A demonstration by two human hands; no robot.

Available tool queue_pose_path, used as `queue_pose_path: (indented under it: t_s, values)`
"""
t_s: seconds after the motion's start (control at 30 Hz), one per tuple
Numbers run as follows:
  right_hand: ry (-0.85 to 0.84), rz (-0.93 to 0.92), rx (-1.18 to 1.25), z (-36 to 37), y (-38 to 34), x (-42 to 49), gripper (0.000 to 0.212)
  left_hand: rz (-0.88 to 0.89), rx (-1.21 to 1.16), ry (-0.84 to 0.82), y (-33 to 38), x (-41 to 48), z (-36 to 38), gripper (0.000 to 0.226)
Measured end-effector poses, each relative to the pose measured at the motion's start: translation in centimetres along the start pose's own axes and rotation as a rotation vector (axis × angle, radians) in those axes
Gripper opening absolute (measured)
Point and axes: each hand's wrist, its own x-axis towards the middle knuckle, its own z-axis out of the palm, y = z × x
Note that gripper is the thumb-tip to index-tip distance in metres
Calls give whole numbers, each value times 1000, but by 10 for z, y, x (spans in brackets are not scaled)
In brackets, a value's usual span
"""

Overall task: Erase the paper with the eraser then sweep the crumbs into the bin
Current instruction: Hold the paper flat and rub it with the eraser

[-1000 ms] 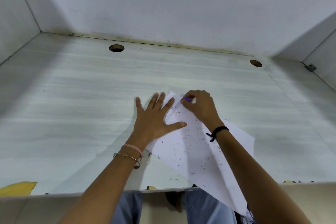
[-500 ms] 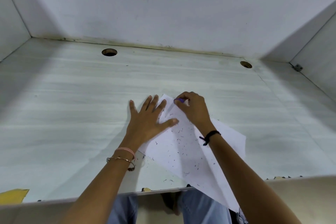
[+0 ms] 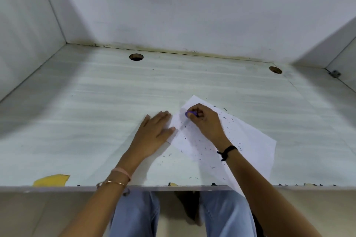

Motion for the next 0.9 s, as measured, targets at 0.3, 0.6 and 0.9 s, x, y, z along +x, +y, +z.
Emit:
queue_pose_path:
  t_s: [0.3, 0.6, 0.9]
  values:
    - [-291, -132, -124, 22, -34, -27, 3, -110, 445, 34, 4, -23, 12, 106]
    - [-251, -154, -163, 25, -33, -26, 4, -106, 444, 58, 3, -23, 17, 96]
    - [-338, -248, -264, 21, -31, -24, 6, -81, 475, 29, 0, -22, 17, 97]
